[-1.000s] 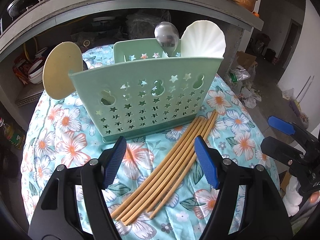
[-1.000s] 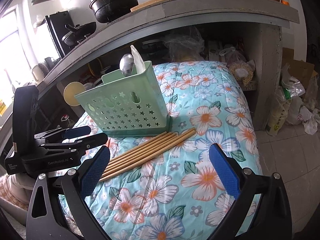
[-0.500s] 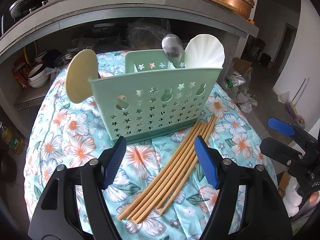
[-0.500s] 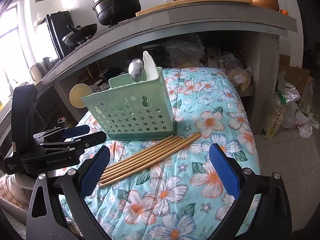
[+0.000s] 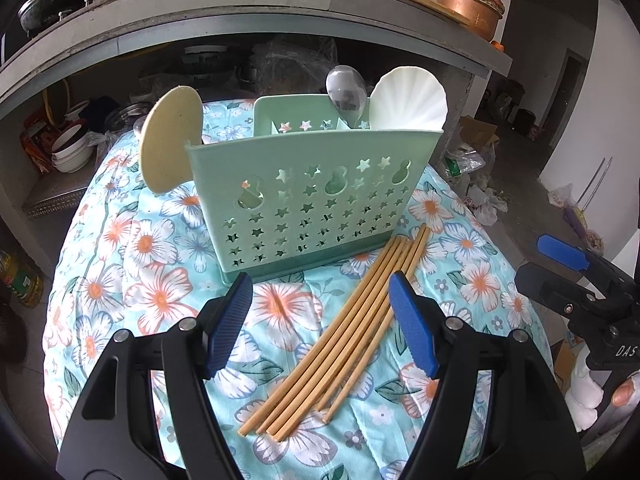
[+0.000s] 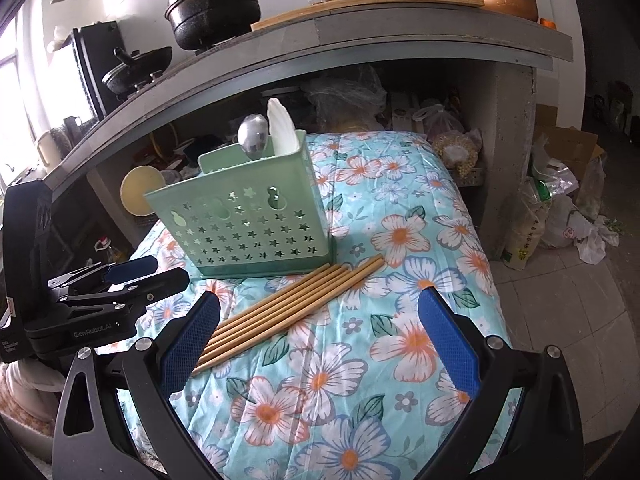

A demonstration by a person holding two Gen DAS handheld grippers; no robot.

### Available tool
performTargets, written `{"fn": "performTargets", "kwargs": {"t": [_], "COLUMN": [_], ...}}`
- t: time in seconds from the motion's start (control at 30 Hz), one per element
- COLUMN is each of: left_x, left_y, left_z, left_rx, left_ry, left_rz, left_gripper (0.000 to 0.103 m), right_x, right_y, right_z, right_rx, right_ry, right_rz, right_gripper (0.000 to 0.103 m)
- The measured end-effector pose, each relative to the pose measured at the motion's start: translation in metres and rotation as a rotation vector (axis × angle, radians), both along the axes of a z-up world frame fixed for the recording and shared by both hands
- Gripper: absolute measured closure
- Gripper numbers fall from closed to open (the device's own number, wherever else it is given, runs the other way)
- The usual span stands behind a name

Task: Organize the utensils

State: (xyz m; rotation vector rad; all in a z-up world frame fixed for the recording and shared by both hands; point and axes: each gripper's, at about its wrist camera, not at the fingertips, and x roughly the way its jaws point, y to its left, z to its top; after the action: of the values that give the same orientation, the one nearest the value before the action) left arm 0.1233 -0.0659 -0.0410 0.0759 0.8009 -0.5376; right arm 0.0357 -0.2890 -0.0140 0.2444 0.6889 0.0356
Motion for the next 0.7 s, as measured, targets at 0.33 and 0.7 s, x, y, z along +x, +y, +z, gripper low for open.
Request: {"fn": "performTargets", "kwargs": {"t": [0.33,0.7], "left_x": [0.017,0.025], "left_y": [-0.008,-0.006], "left_z": [-0.013,-0.029], "left_rx": [0.002,-0.024], "left_ry": [0.029,0.049], "left_rz": [-0.02,-0.034], "left_gripper": [0.036,0.036], "right_x": [0.015,0.021], "right_y": [0.001,-0.026], "right_z": [-0.012,-0.032], "right_rx": [-0.014,0.058], "right_ry": [0.042,0.122], "right_rz": [-0.014,-0.1], "right_gripper": [0.006,0.007]}}
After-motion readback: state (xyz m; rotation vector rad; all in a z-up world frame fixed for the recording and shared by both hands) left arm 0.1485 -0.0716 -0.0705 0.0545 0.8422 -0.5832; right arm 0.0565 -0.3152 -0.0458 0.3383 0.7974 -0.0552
